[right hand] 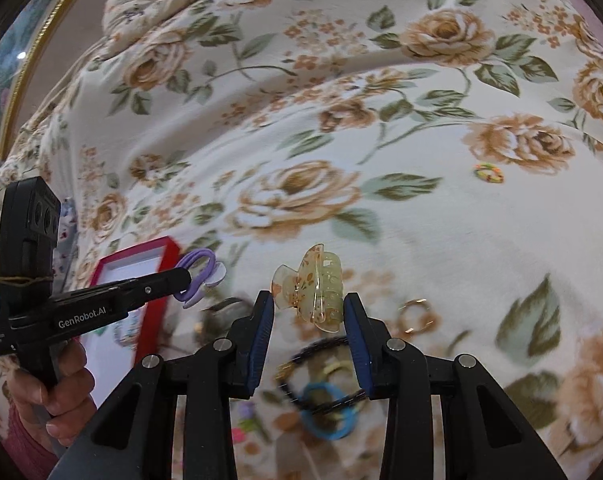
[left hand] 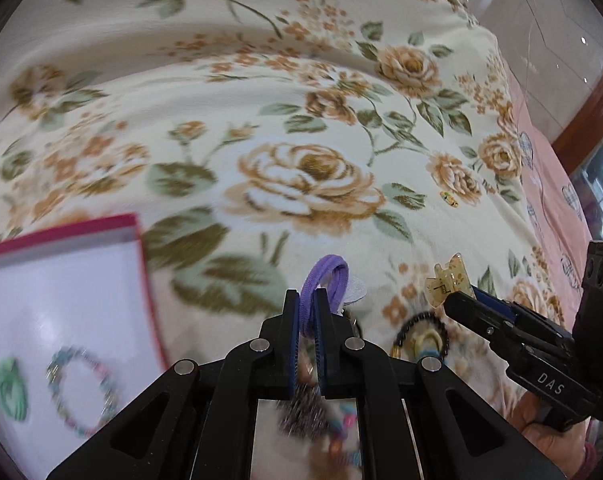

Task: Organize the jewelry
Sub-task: 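Carry the purple tie and claw clip into the box and release both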

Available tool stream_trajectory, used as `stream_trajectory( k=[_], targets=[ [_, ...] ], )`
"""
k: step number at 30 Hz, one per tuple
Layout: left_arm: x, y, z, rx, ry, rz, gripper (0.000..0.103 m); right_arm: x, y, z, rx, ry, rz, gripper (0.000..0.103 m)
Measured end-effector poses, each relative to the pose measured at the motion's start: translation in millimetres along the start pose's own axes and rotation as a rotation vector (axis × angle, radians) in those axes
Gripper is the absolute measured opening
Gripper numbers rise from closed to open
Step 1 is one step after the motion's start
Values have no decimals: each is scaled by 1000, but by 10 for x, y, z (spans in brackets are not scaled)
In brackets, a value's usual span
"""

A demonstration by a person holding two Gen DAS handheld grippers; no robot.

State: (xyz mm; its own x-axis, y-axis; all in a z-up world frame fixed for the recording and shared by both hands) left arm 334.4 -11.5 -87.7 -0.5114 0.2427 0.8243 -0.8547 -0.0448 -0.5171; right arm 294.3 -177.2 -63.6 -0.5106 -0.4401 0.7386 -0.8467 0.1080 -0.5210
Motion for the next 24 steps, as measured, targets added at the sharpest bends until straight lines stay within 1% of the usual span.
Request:
stream_trajectory(
  k=[6, 9, 15, 24],
  targets=[
    [436, 259, -275, 58, -5, 26, 6, 7, 85, -334, 39, -37, -11, 36],
    [644, 399, -401, 79, -24, 43, 6, -13, 144, -489, 53, -57, -21, 36],
    [1092, 698, -682, 155, -30, 76, 6, -60, 279, -832, 90, -99, -45, 36],
    [1537, 1029, -1101, 237, -67, 104, 6, -185, 416, -1328, 147, -165, -79, 36]
  ],
)
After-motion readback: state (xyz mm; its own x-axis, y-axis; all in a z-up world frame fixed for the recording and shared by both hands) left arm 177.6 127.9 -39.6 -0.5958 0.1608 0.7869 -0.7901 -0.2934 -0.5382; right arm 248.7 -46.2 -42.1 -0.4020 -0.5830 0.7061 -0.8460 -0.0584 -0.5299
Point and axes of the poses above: each gripper's, at about its wrist camera, not at the fingertips, and x roughly against the way its jaws point, z to its right, y to its underside, the point moved 5 cm from there along -x, roughly the way its jaws point, and after that the axes turned 7 degrees about -y, right-handed, at the moved point
